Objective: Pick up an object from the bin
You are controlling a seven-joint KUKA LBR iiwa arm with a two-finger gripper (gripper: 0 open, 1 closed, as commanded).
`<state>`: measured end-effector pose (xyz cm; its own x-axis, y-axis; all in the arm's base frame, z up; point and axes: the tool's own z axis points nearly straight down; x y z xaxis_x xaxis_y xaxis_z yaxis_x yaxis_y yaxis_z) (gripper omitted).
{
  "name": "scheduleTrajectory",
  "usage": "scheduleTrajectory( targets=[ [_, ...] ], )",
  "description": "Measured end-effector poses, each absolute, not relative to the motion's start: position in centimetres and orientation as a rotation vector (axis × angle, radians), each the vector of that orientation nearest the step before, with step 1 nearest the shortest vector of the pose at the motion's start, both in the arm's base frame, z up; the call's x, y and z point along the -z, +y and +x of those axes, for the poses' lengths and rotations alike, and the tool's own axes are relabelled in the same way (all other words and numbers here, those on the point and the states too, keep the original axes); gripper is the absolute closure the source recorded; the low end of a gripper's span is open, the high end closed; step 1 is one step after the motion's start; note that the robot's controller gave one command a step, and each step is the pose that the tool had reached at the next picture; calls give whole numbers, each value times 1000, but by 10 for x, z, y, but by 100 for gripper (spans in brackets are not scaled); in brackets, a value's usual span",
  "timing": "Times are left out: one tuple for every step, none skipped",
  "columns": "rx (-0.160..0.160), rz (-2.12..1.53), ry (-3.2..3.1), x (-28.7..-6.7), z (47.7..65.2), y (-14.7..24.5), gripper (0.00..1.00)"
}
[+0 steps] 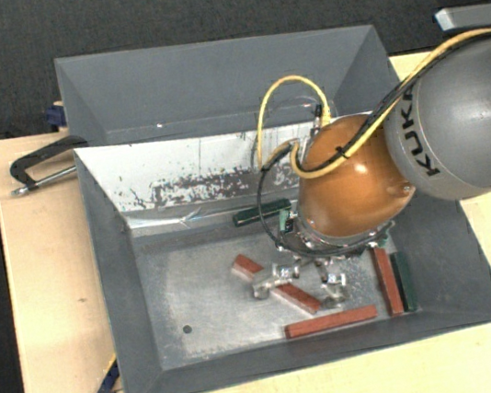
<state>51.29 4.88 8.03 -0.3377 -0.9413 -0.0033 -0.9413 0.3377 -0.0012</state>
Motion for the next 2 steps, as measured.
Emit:
scheduleTrajectory(
  targets=[
    [-1, -1806, 2566, -80, 513, 49, 0],
    [-1, -1629, 2678, -71, 589, 90, 100]
  ],
)
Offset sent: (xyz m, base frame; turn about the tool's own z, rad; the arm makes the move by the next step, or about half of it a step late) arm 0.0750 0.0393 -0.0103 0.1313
